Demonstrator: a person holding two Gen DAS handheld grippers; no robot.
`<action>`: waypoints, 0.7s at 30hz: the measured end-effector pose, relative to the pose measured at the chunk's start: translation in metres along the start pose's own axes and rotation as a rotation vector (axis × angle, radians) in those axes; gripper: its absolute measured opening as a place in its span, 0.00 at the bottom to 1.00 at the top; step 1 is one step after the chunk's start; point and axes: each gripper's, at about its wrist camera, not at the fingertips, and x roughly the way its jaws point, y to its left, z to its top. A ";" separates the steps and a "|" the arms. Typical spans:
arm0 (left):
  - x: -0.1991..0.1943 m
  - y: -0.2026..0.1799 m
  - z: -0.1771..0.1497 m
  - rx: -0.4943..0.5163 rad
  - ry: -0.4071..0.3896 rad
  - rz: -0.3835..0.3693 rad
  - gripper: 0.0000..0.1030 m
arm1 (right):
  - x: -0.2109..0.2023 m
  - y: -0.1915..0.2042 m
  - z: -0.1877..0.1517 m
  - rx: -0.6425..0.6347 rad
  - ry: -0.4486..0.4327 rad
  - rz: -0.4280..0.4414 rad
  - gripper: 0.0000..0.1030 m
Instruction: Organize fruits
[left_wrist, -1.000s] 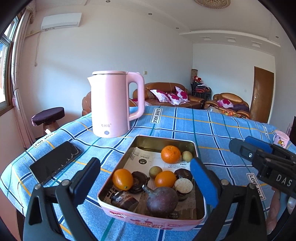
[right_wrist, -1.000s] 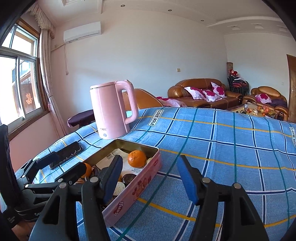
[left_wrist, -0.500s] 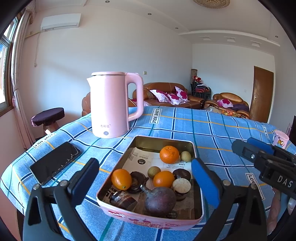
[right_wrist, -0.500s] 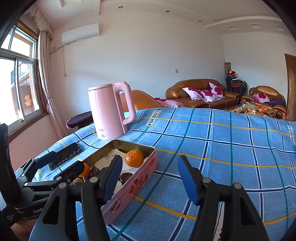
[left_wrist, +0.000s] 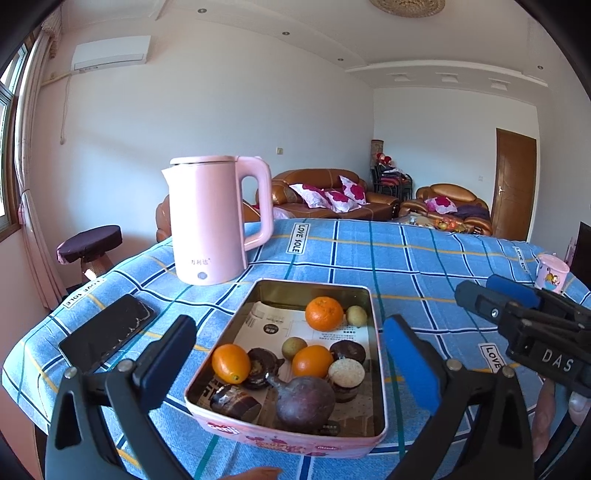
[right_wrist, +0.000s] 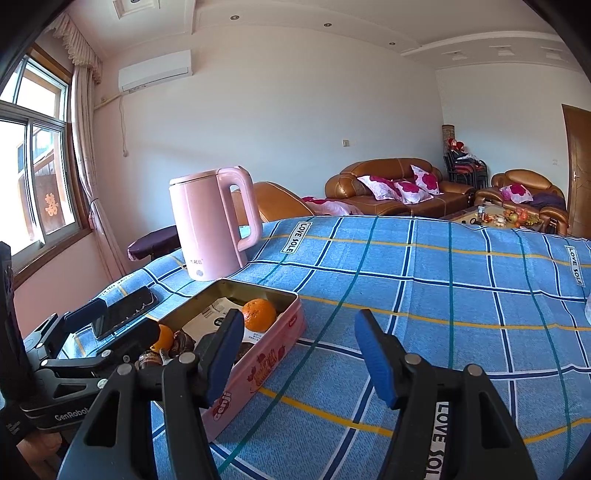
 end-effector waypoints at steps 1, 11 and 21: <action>-0.001 -0.001 0.001 0.004 -0.001 0.000 1.00 | -0.001 0.000 0.000 -0.003 -0.002 -0.003 0.62; 0.000 -0.006 0.004 0.026 -0.004 0.030 1.00 | -0.006 -0.003 -0.001 -0.006 -0.012 -0.015 0.62; 0.000 -0.006 0.001 0.021 -0.015 0.049 1.00 | -0.006 -0.003 -0.003 -0.010 -0.008 -0.014 0.62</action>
